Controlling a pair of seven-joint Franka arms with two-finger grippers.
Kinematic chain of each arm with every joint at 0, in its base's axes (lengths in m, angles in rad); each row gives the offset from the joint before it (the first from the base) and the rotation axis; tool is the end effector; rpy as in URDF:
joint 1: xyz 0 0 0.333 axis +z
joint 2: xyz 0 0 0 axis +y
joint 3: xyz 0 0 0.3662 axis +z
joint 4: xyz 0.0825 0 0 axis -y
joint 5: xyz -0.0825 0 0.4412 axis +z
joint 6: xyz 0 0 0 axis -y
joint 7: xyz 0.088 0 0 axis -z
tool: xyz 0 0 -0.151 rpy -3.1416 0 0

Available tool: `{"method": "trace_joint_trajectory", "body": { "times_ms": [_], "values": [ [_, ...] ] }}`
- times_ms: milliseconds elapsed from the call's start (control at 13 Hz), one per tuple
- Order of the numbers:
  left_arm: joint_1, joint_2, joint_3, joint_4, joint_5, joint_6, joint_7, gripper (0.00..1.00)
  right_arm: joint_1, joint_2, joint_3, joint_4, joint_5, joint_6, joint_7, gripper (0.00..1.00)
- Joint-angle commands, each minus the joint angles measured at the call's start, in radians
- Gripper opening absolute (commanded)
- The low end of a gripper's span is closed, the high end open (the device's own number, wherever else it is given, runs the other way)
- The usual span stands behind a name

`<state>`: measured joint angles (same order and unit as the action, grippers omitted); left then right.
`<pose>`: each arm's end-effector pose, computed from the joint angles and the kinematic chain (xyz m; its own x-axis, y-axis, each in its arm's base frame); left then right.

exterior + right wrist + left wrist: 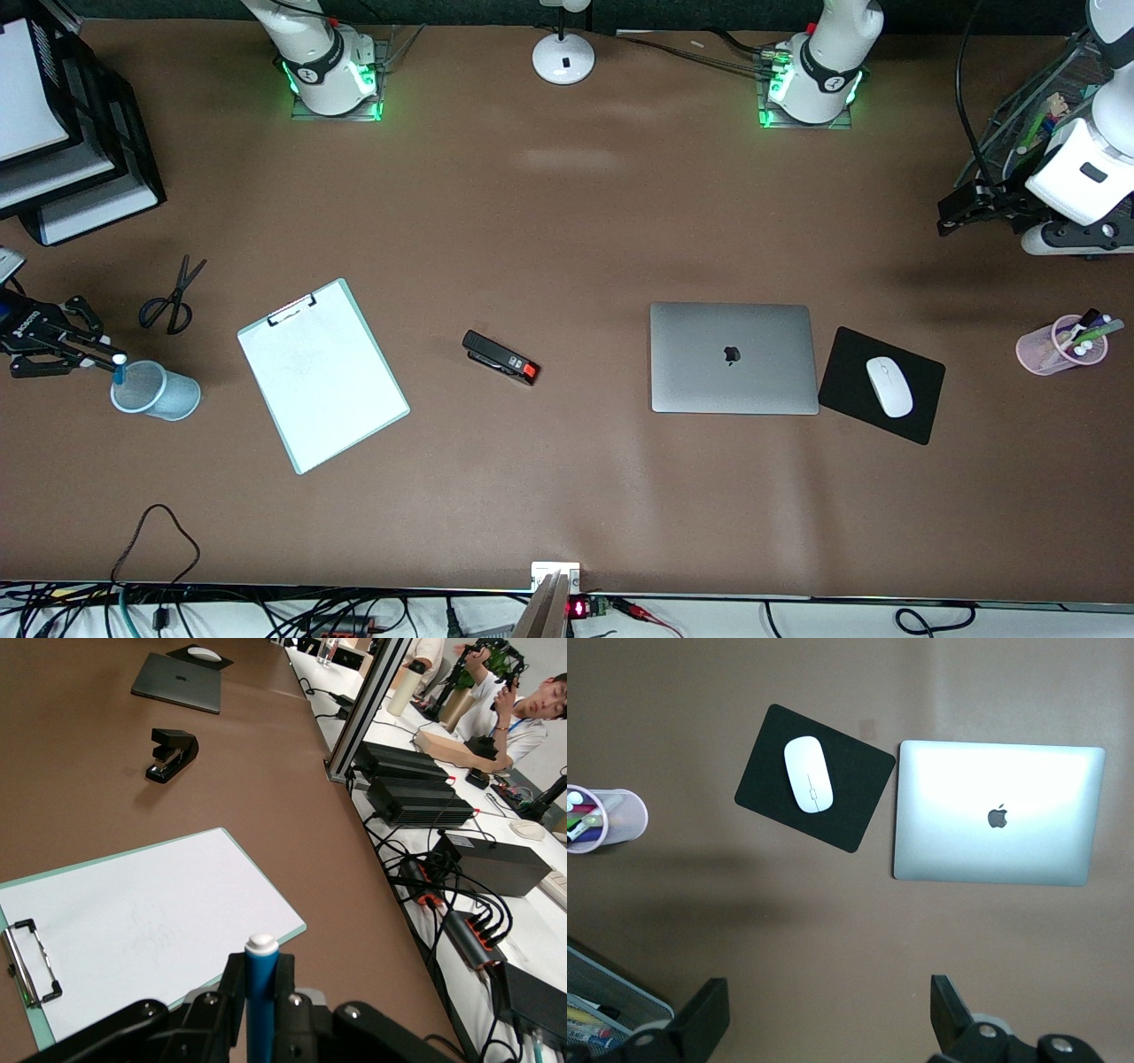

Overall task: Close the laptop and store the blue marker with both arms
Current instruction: 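Carry the blue marker over the light blue pen cup with the right gripper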

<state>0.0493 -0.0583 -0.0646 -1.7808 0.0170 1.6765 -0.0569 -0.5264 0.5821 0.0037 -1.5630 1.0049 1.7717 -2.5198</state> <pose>0.5906 -0.0074 0.5633 0.9982 0.0401 -0.0449 0.0391 -0.9990 -0.0231 0.7005 -0.2770 0.3014 -0.1651 0.6121 0.7734 0.9357 -0.1507 0.3190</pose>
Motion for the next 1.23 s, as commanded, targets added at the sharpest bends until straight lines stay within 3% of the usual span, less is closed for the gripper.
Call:
{"method": "trace_joint_trajectory", "body": {
  "times_ms": [0,386,926,1003,1080,1158],
  "values": [
    [-0.008,-0.006,0.002,0.015,-0.022,-0.020,0.008,1.00,-0.023,0.016,0.015,0.018,0.029,-0.020,-0.030,0.00],
    [-0.003,0.006,0.003,0.030,-0.022,-0.020,0.008,1.00,-0.023,0.093,0.016,0.032,0.072,-0.021,-0.048,0.00],
    [-0.011,0.008,0.003,0.032,-0.022,-0.021,0.008,1.00,-0.040,0.116,0.015,0.034,0.101,-0.018,-0.048,0.00],
    [-0.011,0.008,0.003,0.032,-0.022,-0.021,0.008,1.00,-0.046,0.120,0.015,0.034,0.103,-0.020,-0.045,0.17],
    [-0.011,0.008,0.003,0.032,-0.022,-0.021,0.008,1.00,-0.046,0.119,0.015,0.034,0.107,-0.021,-0.031,0.88],
    [-0.011,0.008,0.003,0.032,-0.022,-0.021,0.008,1.00,-0.049,0.116,0.015,0.034,0.106,-0.021,-0.025,1.00]
  ]
}}
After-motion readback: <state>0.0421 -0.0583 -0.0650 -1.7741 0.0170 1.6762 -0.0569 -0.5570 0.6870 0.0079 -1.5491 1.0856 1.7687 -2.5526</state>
